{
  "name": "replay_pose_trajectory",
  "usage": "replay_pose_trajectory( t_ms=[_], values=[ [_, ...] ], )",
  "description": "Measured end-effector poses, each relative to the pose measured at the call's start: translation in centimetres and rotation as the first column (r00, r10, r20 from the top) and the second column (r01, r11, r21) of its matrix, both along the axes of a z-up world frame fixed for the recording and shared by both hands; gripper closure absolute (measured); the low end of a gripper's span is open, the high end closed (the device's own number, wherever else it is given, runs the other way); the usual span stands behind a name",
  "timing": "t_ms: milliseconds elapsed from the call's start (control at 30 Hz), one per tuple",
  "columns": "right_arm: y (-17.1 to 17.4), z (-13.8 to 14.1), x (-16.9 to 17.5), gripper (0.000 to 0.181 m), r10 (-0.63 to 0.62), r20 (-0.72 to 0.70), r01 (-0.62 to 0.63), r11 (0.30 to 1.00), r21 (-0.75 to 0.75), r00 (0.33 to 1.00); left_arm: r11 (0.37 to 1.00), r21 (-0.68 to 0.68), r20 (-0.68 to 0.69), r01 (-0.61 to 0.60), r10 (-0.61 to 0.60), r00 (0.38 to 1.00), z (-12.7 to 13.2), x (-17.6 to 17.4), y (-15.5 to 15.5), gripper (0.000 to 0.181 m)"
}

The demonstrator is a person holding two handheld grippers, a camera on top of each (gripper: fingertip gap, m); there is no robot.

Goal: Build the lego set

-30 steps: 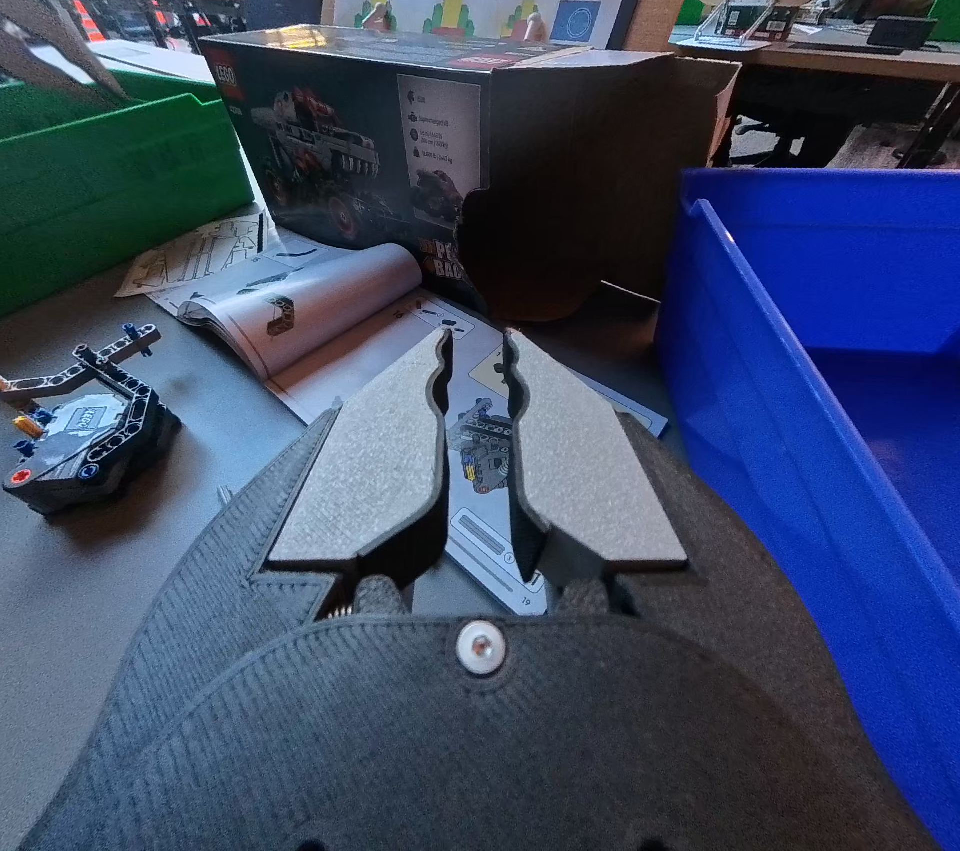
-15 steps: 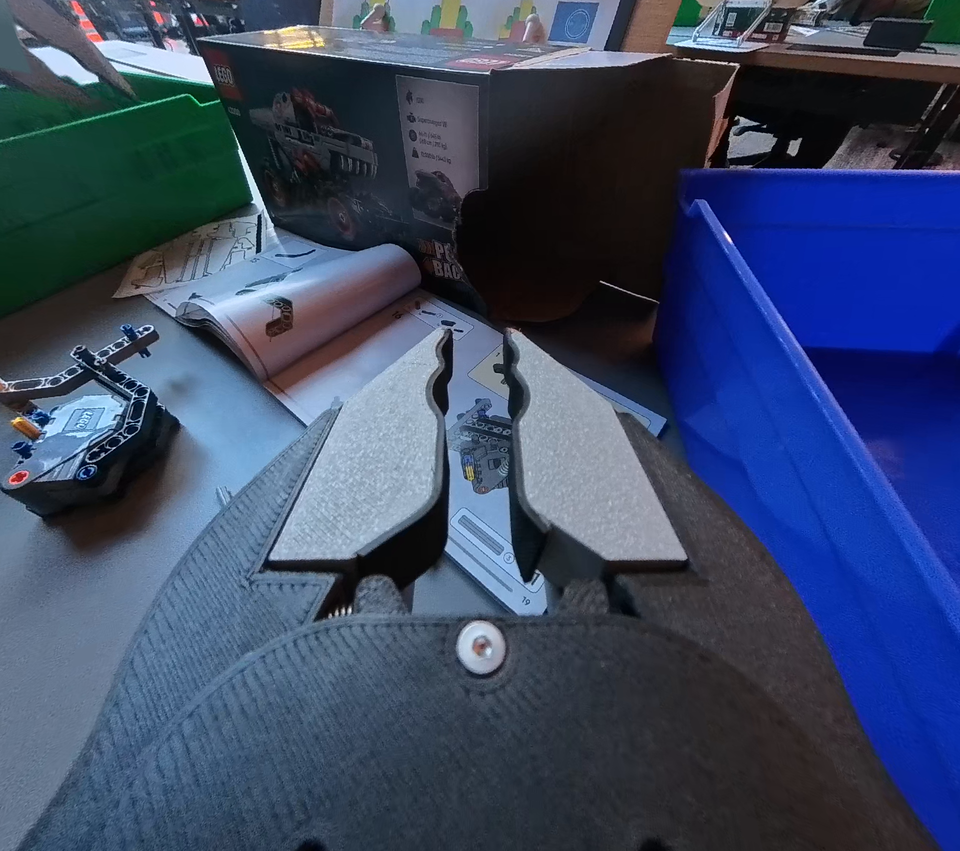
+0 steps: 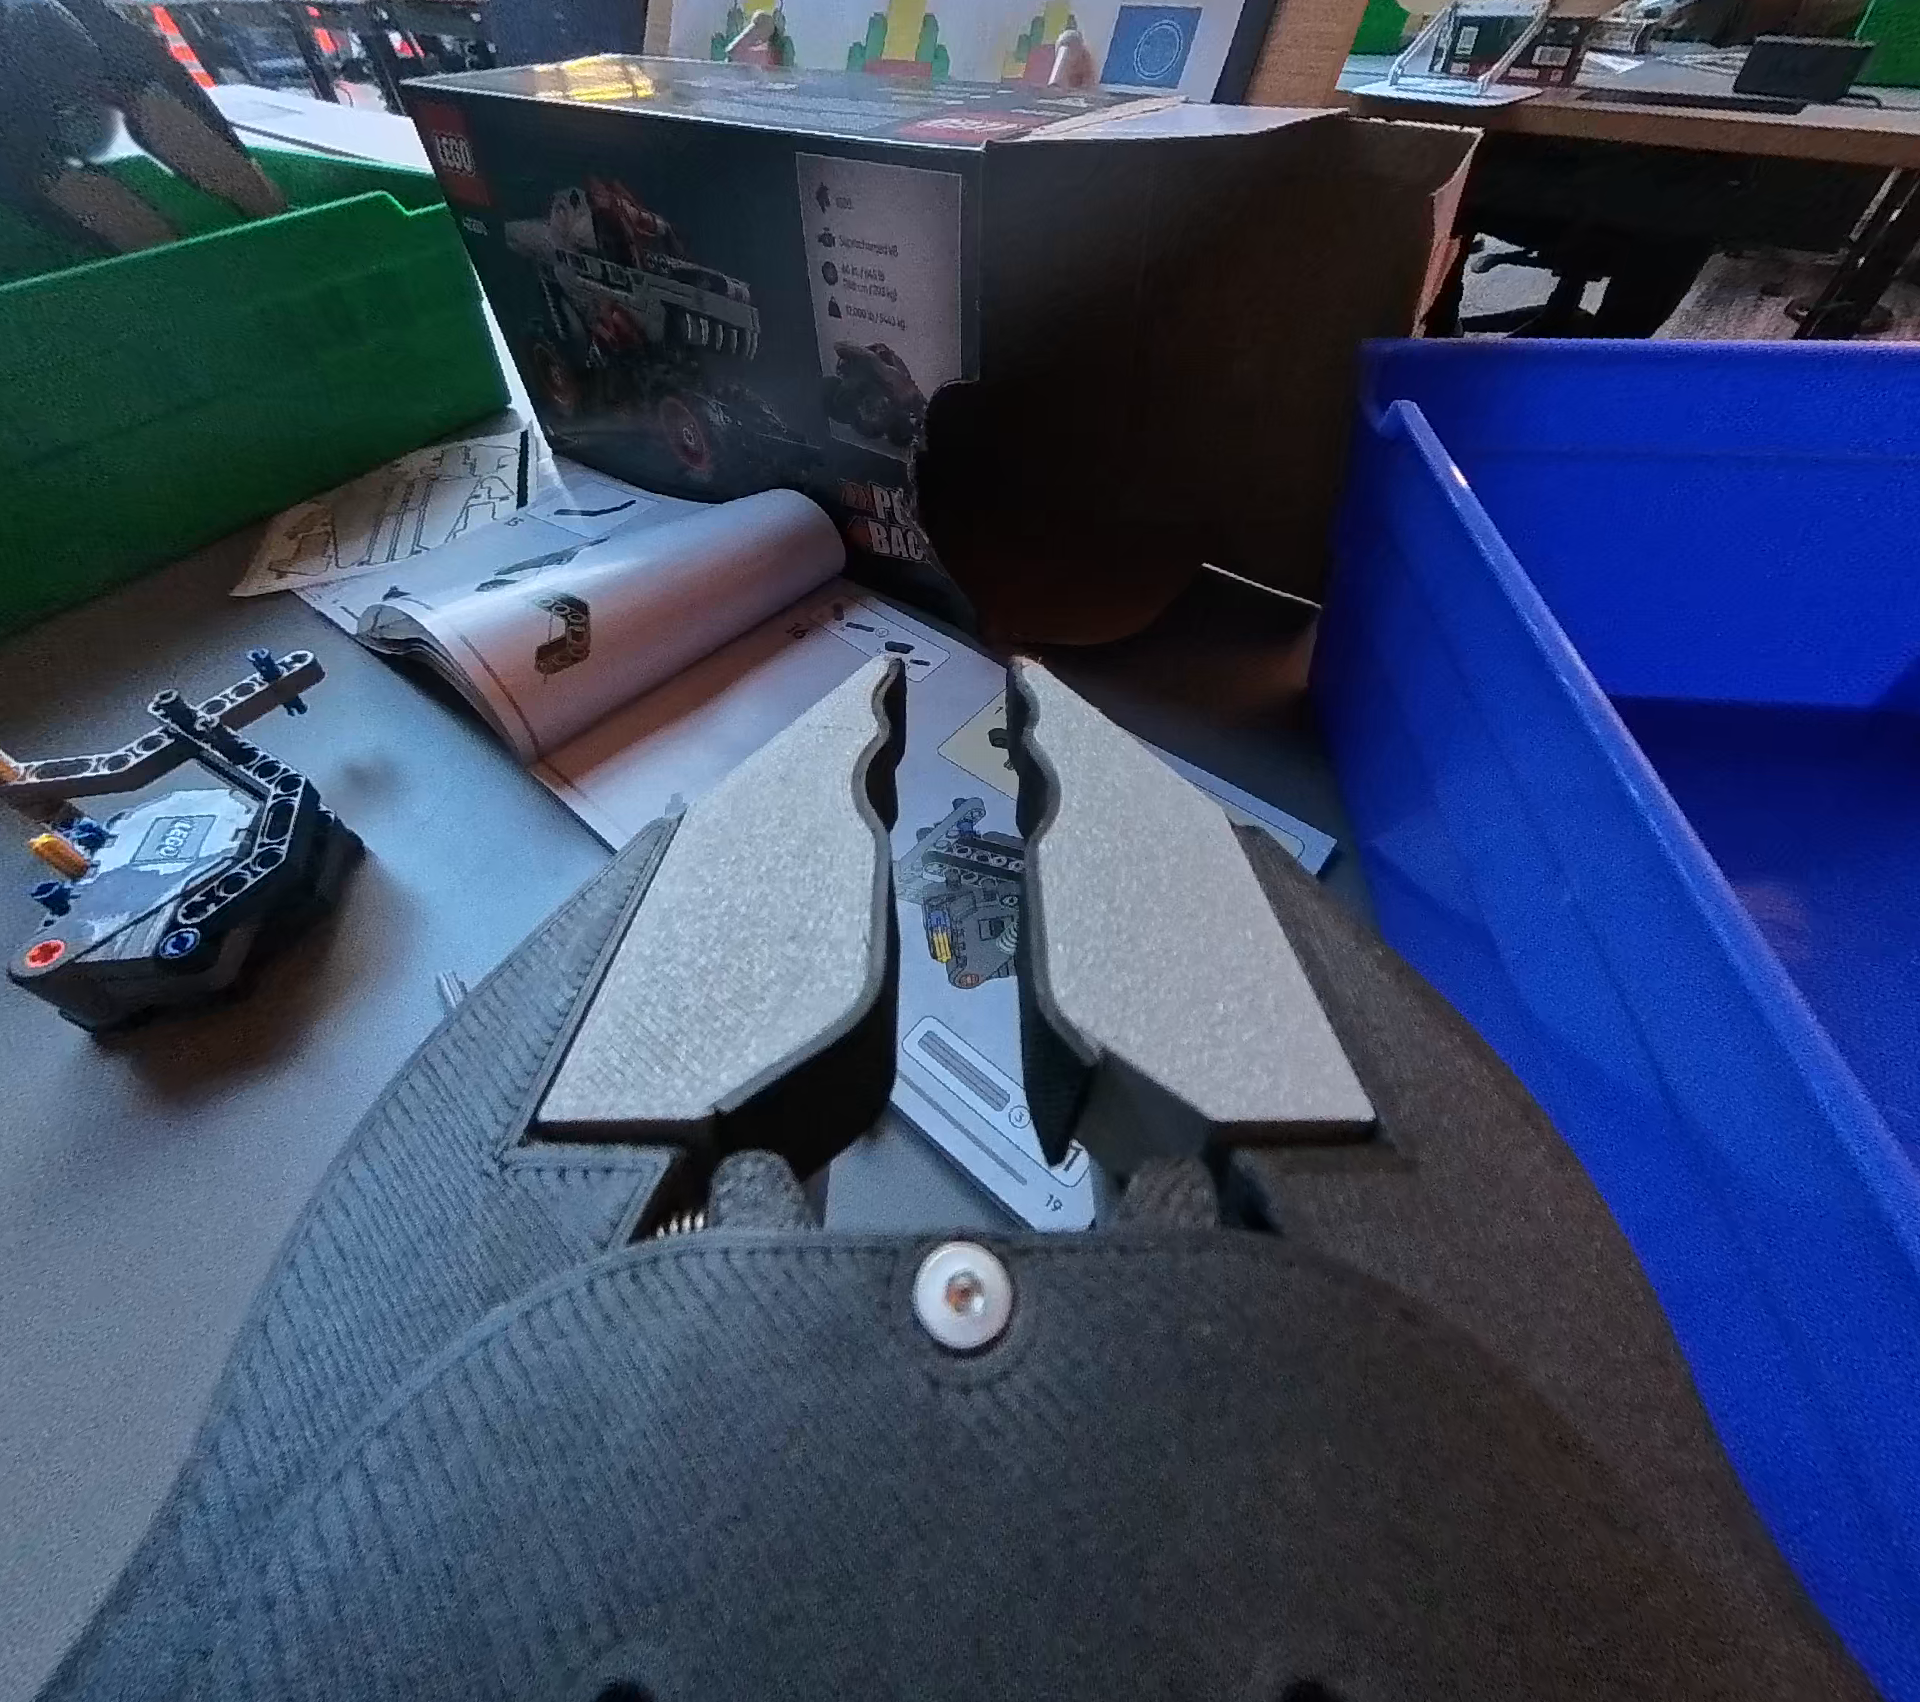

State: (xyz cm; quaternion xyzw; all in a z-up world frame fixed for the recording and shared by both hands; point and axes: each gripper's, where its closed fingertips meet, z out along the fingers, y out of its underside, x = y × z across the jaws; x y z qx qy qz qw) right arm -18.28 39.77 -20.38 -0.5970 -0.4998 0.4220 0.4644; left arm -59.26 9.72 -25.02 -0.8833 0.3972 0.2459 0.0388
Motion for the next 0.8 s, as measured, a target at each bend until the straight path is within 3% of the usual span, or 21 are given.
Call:
replay_pose_trajectory(
  t_ms=[33, 800],
  values=[
    [0.0, 0.0, 0.0, 0.166, 0.000, 0.000, 0.000, 1.000, 0.000, 1.000, 1.000, -0.003, -0.013, -0.001, 0.001, 1.000, -0.2, -0.2, 0.1, 0.159],
    [0.0, -0.1, 0.0, 0.166, 0.001, 0.002, -0.001, 1.000, -0.002, 1.000, 0.997, -0.054, -0.022, -0.049, 0.048, 0.999, -0.7, -1.0, -1.2, 0.165]
  ],
)
